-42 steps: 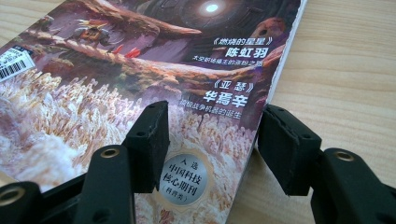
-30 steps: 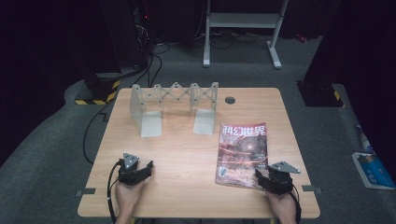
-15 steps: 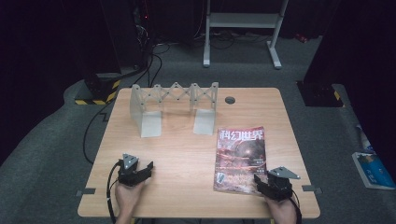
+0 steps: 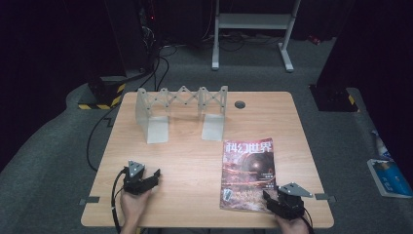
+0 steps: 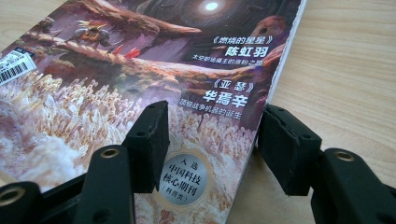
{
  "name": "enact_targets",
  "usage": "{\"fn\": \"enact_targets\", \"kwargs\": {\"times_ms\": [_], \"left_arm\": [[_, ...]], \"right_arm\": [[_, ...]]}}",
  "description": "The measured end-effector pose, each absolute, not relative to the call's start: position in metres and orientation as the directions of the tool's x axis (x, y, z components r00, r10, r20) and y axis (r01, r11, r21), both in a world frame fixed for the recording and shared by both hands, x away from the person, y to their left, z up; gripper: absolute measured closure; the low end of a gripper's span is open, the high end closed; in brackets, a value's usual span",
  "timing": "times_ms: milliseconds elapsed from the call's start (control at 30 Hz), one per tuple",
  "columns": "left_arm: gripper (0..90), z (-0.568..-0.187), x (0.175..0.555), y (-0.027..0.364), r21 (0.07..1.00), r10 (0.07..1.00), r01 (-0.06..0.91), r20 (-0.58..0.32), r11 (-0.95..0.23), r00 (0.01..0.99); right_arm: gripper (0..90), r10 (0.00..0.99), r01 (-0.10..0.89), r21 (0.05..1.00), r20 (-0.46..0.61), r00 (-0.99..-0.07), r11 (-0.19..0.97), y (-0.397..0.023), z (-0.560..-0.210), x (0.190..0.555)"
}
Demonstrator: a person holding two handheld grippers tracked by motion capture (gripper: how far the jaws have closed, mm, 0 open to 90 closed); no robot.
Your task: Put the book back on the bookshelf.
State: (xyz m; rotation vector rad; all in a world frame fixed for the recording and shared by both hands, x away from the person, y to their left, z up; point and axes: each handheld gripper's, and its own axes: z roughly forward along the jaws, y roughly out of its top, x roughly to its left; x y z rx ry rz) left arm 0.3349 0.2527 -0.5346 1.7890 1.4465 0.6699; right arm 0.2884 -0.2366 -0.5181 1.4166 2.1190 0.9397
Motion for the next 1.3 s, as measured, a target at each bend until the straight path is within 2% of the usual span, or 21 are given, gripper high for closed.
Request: {"fn": "enact_targets", "kwargs": {"times_ms": [667, 1300], "left_arm": [[32.0, -0.533, 0.336, 0.251, 0.796, 0.966, 0.593, -0.041, -0.124, 0.256], [32.1, -0.532, 0.333, 0.246, 0.796, 0.957, 0.592, -0.063, -0.123, 0.284]], "right_arm": [[43.6, 0.903, 0.622, 0.737, 0.038, -0.428, 0.263, -0.218, -0.520, 0.263], [43.5, 0.885, 0.616, 0.740, 0.062, -0.462, 0.270, -0.196, -0.521, 0.258]]}}
